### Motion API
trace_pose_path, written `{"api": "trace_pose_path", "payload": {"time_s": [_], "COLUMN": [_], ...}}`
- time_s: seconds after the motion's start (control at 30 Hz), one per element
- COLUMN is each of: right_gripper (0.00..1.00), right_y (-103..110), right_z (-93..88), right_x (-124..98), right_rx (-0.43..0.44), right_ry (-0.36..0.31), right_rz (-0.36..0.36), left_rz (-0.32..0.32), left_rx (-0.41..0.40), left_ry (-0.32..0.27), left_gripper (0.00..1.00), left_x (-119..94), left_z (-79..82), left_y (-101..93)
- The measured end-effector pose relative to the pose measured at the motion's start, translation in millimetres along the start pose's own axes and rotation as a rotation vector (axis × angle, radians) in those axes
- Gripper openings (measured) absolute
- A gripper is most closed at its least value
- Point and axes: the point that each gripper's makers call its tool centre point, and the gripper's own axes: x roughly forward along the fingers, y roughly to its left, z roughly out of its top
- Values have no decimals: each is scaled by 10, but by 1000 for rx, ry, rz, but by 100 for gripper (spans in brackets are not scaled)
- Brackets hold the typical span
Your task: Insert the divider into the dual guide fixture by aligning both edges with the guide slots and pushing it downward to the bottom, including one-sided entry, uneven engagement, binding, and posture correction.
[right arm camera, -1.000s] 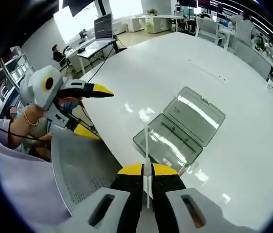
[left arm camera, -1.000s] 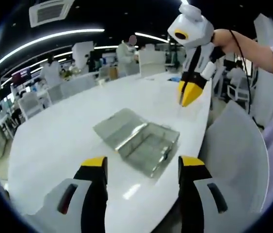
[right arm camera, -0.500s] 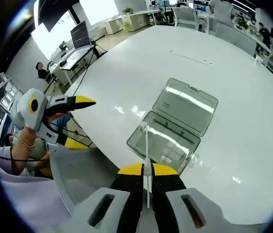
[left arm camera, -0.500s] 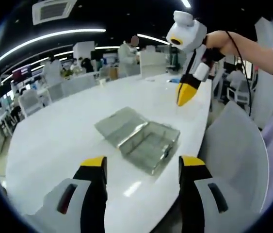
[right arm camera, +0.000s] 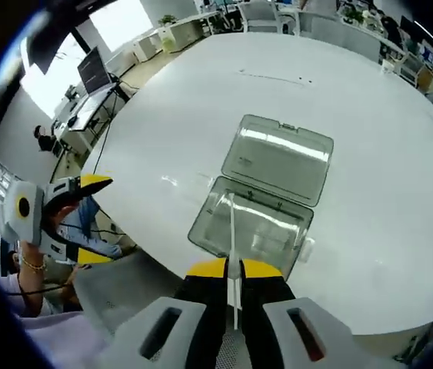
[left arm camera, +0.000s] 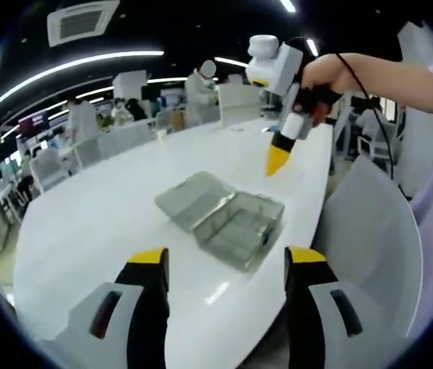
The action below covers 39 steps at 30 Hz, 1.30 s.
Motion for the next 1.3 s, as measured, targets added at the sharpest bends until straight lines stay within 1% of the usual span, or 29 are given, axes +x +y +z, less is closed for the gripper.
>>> {"api": "trace_pose_path", "payload": {"time_s": [0.33,0.43,0.53,0.7,0.93,1.0,1.13,1.3], "right_gripper": [0,0,0,0,0,0,0,0], "right_y": [-148,-196,-223,-236,-317,-339,-367,-386], "right_z": [35,64,56,47,79,82,70,10], "right_x": [99,176,276,395,448,466,515,610], "right_rx": [146,192,212,267,296,318,332,360], "right_ry": [16,20,36,53,77,81,95,126], "right_rz": [-64,-82,-104,-110,-142,-139,-138,-131], "left_rz": [-15,-18,-24,-23,-19,-17,-17,-15], "left_rx": [-13,-16,-21,-29,-40,-44,-49,-56], "left_ry": [-12,-17,-19,-14,-7,-9,-16,-16], "left_gripper": [58,57,57,57,56,56,56,56], "left_x": [-6,-1,4,1,-14,-15,-14,-5], "left_z": [-34,-31,-35,-73,-112,-107,-87,-101], "left_y": [47,73,98,154,228,243,252,257]}}
